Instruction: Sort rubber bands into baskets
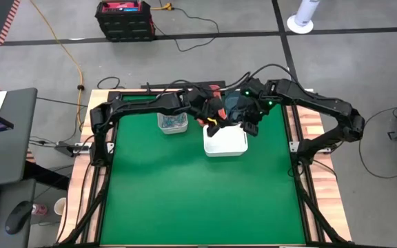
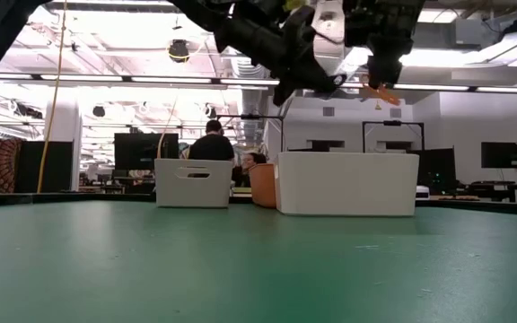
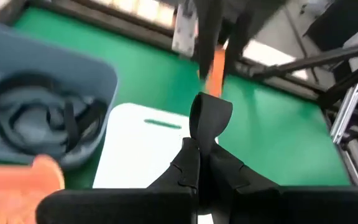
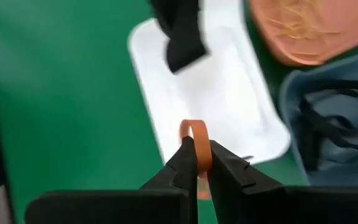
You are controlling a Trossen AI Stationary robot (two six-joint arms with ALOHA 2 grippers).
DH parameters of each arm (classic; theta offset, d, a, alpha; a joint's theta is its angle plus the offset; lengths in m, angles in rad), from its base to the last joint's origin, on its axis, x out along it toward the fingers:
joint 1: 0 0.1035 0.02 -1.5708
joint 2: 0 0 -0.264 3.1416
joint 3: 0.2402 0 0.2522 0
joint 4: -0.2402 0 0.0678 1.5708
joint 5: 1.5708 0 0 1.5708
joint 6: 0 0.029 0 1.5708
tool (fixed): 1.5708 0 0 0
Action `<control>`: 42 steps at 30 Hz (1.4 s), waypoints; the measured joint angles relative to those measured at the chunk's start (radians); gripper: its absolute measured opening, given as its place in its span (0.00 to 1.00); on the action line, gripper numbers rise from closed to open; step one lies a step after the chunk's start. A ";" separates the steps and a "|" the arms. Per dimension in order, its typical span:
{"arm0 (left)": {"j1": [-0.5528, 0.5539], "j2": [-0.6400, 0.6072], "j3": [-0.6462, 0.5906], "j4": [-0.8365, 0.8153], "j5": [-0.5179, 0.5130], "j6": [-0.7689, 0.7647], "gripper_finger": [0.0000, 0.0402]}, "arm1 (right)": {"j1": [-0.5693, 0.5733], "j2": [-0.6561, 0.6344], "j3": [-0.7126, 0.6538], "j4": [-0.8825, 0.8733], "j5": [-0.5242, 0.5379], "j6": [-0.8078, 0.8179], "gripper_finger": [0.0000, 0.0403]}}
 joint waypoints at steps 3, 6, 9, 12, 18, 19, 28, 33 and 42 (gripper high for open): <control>-0.003 0.000 0.000 -0.057 -0.005 0.001 0.01 | -0.008 0.000 0.000 -0.002 0.058 0.009 0.15; -0.008 0.000 -0.008 -0.099 -0.005 0.012 0.01 | -0.028 0.000 0.000 -0.004 0.064 0.006 0.15; -0.017 0.000 -0.051 -0.111 -0.007 0.014 0.01 | -0.058 0.000 0.000 -0.002 0.065 -0.016 0.15; -0.035 0.000 -0.103 -0.102 -0.024 0.013 0.01 | -0.098 0.001 0.000 0.009 0.066 -0.057 0.15; -0.051 0.000 -0.165 -0.072 -0.102 -0.012 0.01 | -0.181 0.001 0.000 0.042 0.066 -0.107 0.15; -0.051 0.000 -0.167 -0.062 -0.103 -0.026 0.01 | -0.194 0.001 0.000 0.041 0.066 -0.112 0.15; -0.051 0.000 -0.169 0.019 -0.101 -0.131 0.01 | -0.260 0.004 0.000 0.040 0.066 -0.133 0.15; -0.047 0.000 -0.169 0.096 -0.085 -0.182 0.01 | -0.277 0.004 0.000 0.004 0.065 -0.147 0.15; -0.016 0.000 -0.169 0.404 -0.463 0.050 0.01 | -0.276 -0.045 0.000 -0.099 0.054 -0.118 0.15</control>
